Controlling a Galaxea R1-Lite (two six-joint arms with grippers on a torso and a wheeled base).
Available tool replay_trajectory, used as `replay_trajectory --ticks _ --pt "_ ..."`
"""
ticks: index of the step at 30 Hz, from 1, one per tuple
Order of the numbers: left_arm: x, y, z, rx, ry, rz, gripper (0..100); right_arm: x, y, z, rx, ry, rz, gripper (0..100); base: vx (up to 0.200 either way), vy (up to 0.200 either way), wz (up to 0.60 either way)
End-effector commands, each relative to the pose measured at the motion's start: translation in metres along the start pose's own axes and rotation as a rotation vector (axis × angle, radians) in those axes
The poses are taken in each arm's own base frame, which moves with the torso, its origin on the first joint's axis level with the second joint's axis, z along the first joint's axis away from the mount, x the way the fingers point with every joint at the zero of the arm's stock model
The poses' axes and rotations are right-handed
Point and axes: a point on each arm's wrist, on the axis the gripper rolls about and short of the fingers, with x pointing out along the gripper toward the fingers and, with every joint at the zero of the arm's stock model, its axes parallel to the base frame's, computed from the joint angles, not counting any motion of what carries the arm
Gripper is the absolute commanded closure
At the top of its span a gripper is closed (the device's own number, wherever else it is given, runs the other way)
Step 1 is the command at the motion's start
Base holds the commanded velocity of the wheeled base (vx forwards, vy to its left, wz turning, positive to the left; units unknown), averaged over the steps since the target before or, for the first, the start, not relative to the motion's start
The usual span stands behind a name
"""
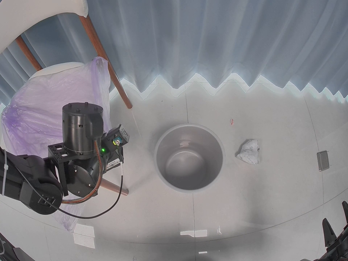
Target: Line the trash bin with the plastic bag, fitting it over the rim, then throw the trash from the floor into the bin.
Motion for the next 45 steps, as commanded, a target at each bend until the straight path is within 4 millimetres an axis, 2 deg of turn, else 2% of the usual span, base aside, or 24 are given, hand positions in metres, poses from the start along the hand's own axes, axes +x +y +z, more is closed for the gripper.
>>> replay_trajectory --ticks 1,2,9,11,14,15,20,26,27,28,31,40,45 --pt "-0.002 0.004 -0.001 -0.007 0.0 0.008 0 0.0 0.0 -0.005 0.0 0.001 0.0 0 0.0 0.0 0.0" --pt "-0.003 0.005 -0.001 -0.009 -0.003 0.009 100 0.0 0.0 -0.005 0.0 0.001 0.0 0 0.0 0.0 0.0" --pt "0.004 0.008 -0.008 -0.007 -0.075 -0.061 100 0.0 0.0 -0.005 0.0 0.001 0.0 0 0.0 0.0 0.0" --pt "0.008 0.019 -0.016 -0.003 -0.12 -0.084 100 0.0 0.0 -0.005 0.0 0.001 0.0 0 0.0 0.0 0.0" --pt "0.004 0.027 -0.021 -0.025 -0.126 -0.07 100 0.0 0.0 -0.005 0.0 0.001 0.0 0 0.0 0.0 0.0" --pt "-0.003 0.036 -0.024 -0.044 -0.131 -0.048 100 0.0 0.0 -0.005 0.0 0.001 0.0 0 0.0 0.0 0.0" --pt "-0.028 0.055 -0.036 -0.142 -0.148 -0.016 100 0.0 0.0 -0.005 0.0 0.001 0.0 0 0.0 0.0 0.0" --pt "-0.065 0.063 -0.041 -0.287 -0.174 -0.088 100 0.0 0.0 -0.005 0.0 0.001 0.0 0 0.0 0.0 0.0" --pt "-0.065 0.063 -0.041 -0.287 -0.174 -0.088 100 0.0 0.0 -0.005 0.0 0.001 0.0 0 0.0 0.0 0.0" --pt "-0.077 0.063 -0.041 -0.33 -0.195 -0.12 100 0.0 0.0 -0.005 0.0 0.001 0.002 0 0.0 0.0 0.0" --pt "-0.092 0.066 -0.042 -0.386 -0.226 -0.145 100 0.0 0.0 -0.005 0.0 0.001 0.002 0 0.0 0.0 0.0" --pt "-0.108 0.063 -0.039 -0.607 -0.254 -0.255 100 0.0 0.0 -0.005 0.0 0.001 0.002 0 0.0 0.0 0.0" --pt "-0.114 0.065 -0.032 -0.651 -0.309 -0.316 100 0.0 0.0 -0.005 0.0 0.001 0.002 0 0.0 0.0 0.0"
